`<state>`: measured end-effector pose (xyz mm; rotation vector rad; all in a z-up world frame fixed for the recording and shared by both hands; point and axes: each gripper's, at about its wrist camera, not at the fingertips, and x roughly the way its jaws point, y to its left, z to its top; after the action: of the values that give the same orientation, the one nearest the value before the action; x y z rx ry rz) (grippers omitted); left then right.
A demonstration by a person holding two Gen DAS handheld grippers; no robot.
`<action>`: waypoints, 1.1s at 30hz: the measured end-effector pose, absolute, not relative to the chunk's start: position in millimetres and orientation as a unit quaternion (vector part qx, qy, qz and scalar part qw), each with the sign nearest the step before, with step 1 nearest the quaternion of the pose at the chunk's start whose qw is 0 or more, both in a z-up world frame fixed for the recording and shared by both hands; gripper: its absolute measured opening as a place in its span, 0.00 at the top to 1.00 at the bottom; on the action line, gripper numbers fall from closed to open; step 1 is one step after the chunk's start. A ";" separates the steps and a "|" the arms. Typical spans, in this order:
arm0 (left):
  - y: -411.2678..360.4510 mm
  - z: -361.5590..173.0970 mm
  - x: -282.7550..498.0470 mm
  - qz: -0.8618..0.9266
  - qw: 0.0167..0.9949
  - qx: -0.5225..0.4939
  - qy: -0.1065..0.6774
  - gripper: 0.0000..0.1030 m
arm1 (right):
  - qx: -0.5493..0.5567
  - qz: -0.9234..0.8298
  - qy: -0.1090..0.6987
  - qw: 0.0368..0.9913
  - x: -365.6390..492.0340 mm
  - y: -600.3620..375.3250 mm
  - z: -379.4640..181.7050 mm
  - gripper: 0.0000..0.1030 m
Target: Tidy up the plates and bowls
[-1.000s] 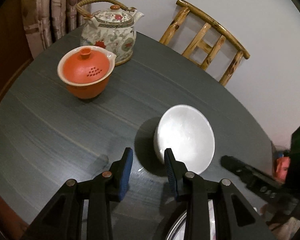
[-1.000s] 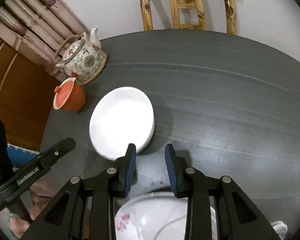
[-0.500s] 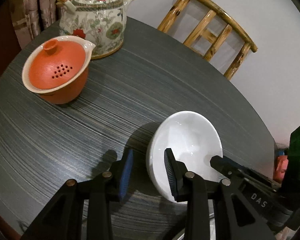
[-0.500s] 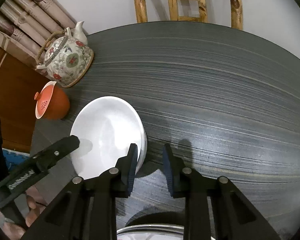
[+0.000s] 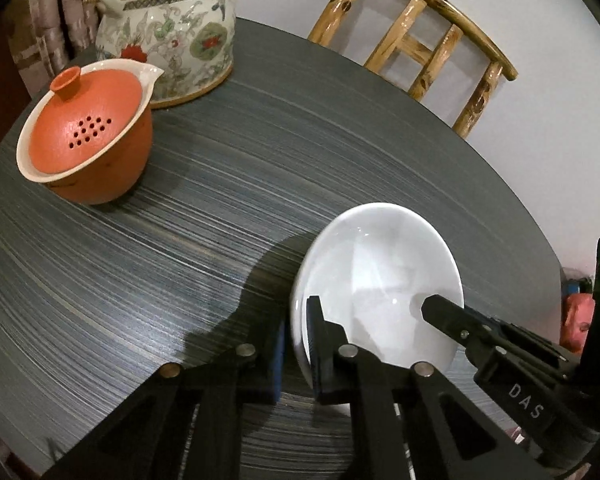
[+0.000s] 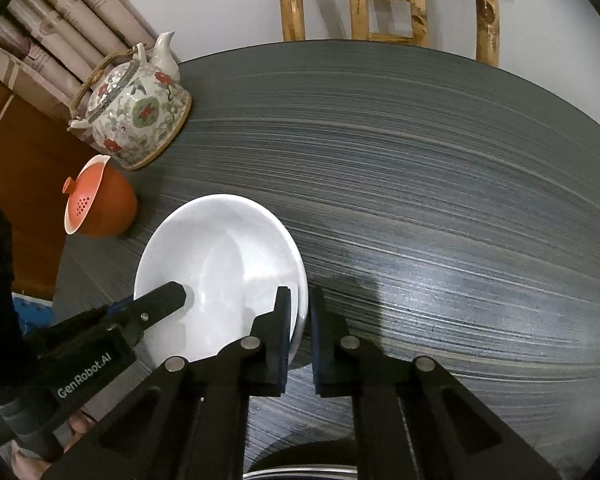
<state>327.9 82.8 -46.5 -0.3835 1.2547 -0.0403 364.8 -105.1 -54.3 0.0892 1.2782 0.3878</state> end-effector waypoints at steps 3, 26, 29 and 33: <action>81.4 -46.0 324.8 -0.019 0.792 -0.177 0.584 0.92 | 0.047 0.177 0.593 0.784 361.5 -106.8 -54.8 0.91; -3.1 12.6 272.5 -0.085 0.806 -0.136 0.569 0.92 | 0.076 0.134 0.579 0.801 294.1 -183.7 -6.5 0.91; -22.0 20.3 261.9 -0.100 0.805 -0.131 0.569 0.92 | 0.077 0.123 0.573 0.806 281.3 -201.7 3.5 0.91; -48.5 32.2 247.1 -0.117 0.807 -0.116 0.568 0.92 | 0.083 0.107 0.568 0.812 261.3 -226.3 16.7 0.91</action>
<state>247.1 -48.5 32.2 -0.2489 1.2143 -0.2504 261.3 -226.3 16.7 0.1778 1.2131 0.2288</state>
